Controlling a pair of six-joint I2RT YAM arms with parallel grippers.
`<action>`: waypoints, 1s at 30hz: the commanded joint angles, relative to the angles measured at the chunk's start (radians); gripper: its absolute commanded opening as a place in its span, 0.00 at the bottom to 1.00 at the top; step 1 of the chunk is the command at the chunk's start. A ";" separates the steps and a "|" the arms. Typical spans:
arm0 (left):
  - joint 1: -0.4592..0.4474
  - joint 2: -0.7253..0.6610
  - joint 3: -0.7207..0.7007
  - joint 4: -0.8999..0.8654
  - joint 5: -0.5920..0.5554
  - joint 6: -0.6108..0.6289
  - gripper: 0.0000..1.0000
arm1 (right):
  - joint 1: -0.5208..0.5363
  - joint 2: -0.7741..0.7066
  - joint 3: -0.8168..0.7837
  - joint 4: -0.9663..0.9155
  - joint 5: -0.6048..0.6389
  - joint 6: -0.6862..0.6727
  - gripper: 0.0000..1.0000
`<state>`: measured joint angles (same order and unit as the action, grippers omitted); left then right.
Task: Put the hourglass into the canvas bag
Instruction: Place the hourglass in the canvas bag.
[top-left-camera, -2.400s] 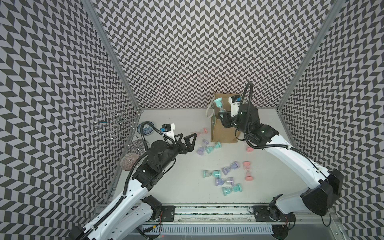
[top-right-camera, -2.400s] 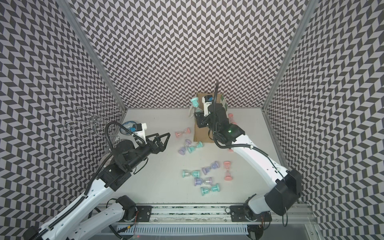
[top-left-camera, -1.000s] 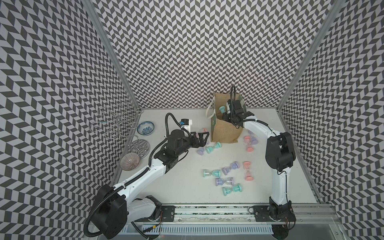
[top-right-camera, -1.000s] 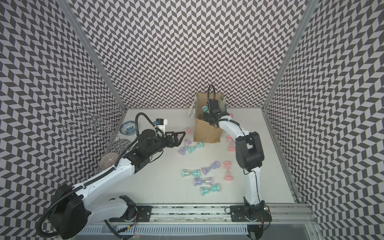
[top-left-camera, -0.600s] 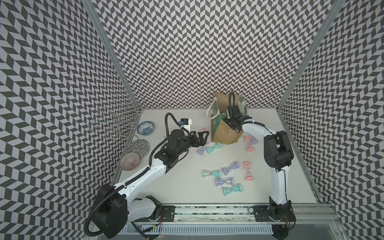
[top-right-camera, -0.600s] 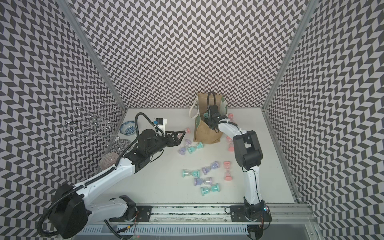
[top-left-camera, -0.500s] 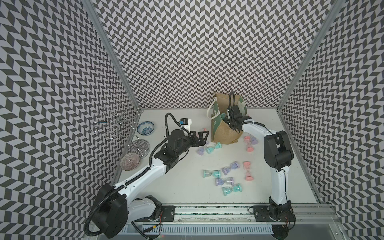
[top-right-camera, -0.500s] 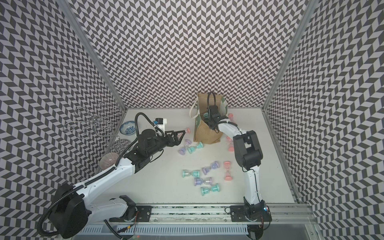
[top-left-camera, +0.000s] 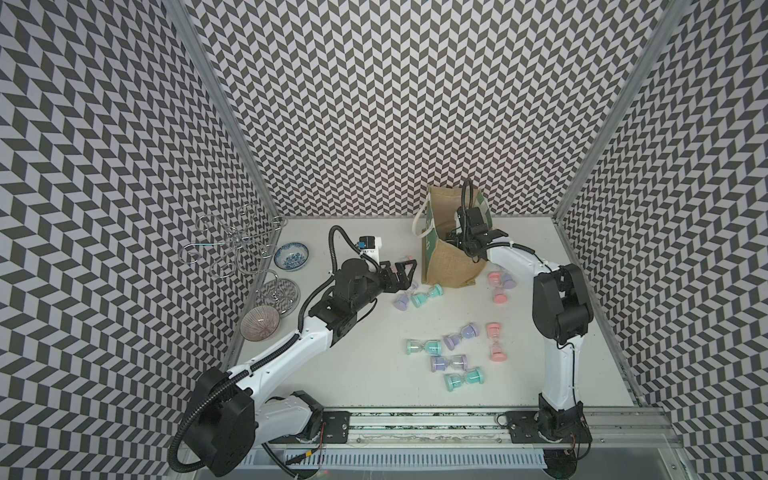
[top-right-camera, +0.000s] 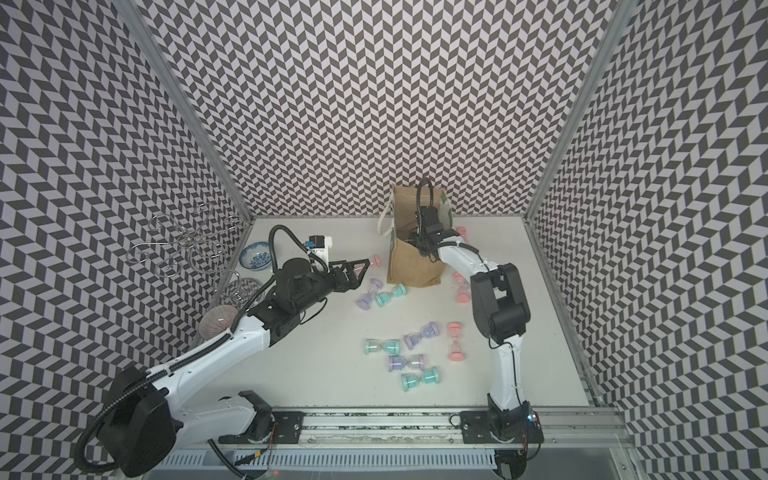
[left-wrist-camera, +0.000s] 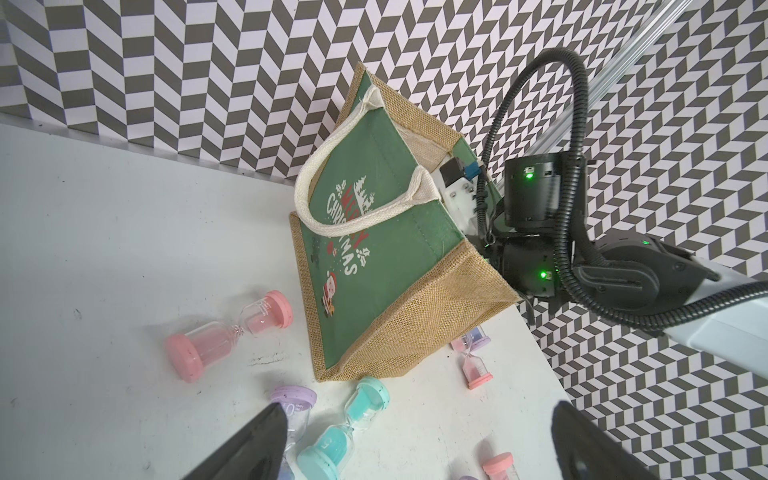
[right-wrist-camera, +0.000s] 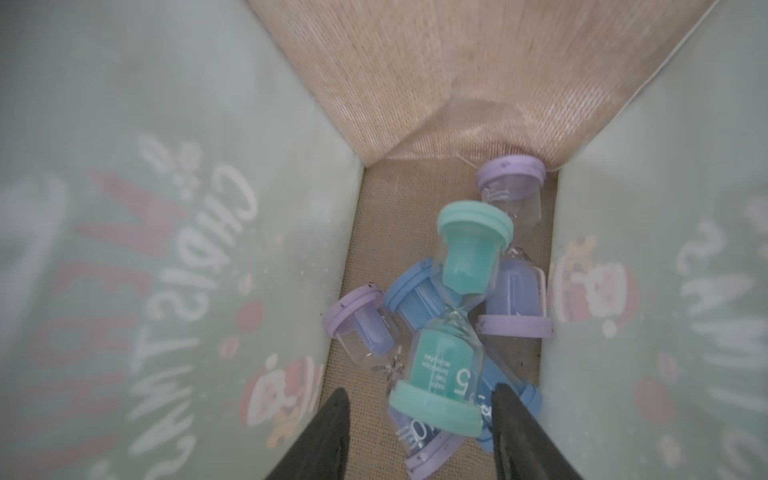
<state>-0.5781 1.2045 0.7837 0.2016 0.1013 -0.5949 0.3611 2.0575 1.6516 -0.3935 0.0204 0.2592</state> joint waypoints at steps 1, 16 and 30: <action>-0.003 -0.029 -0.006 0.025 -0.017 -0.004 0.99 | -0.002 -0.083 -0.029 0.035 -0.028 0.010 0.58; 0.013 -0.137 -0.018 -0.048 -0.066 0.005 0.99 | 0.042 -0.364 -0.169 0.115 -0.097 0.028 0.80; 0.024 -0.303 -0.086 -0.161 -0.101 -0.003 0.99 | 0.276 -0.615 -0.352 0.125 0.073 0.023 0.84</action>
<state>-0.5602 0.9390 0.7193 0.0803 0.0223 -0.5953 0.5861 1.4960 1.3262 -0.3065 0.0105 0.2802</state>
